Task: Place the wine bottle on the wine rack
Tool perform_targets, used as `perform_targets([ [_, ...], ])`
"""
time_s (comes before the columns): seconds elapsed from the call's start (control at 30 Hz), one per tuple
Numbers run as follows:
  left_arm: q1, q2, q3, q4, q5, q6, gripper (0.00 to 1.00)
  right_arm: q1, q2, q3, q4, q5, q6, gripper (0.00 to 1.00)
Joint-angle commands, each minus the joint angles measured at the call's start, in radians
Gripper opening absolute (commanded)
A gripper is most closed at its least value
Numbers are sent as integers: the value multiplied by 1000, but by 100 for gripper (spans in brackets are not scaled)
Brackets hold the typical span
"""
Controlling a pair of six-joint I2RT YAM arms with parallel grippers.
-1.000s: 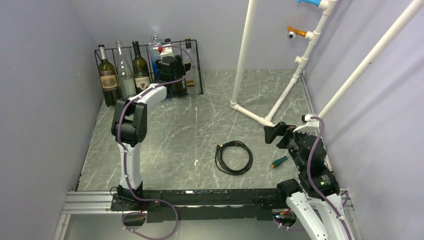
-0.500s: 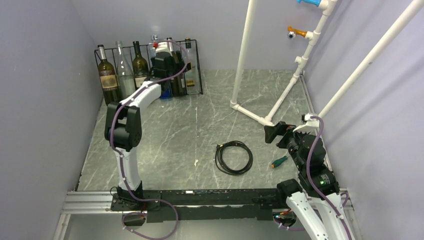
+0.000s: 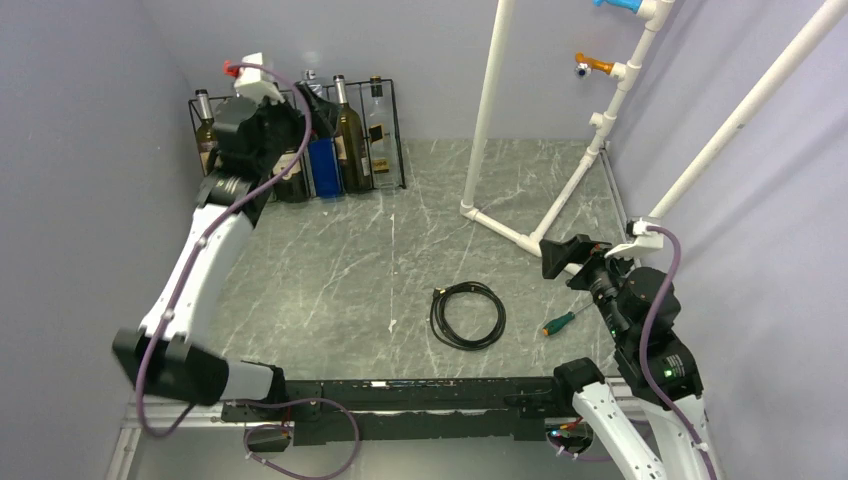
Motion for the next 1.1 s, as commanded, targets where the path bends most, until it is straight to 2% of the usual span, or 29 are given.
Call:
perform_targets([
  [0.0,-5,-236,-71,-53,113,70,99,3,-14,98,-37,-18,-17,100],
  [0.23,-4,-624,-194,-91,50,114,100,3,-117,204,-74,31,-14,100],
  [0.4,-4,-787,-230,-82,49,88,100,3,-147,298,-106,73,-33,100],
  [0.7,-4,-929,-220,-16,84,52,100,3,-194,399,-116,76,-90,100],
  [1.07,-4,-958,-188,-46,89,81,100,3,-259,381,-95,74,-78,100],
])
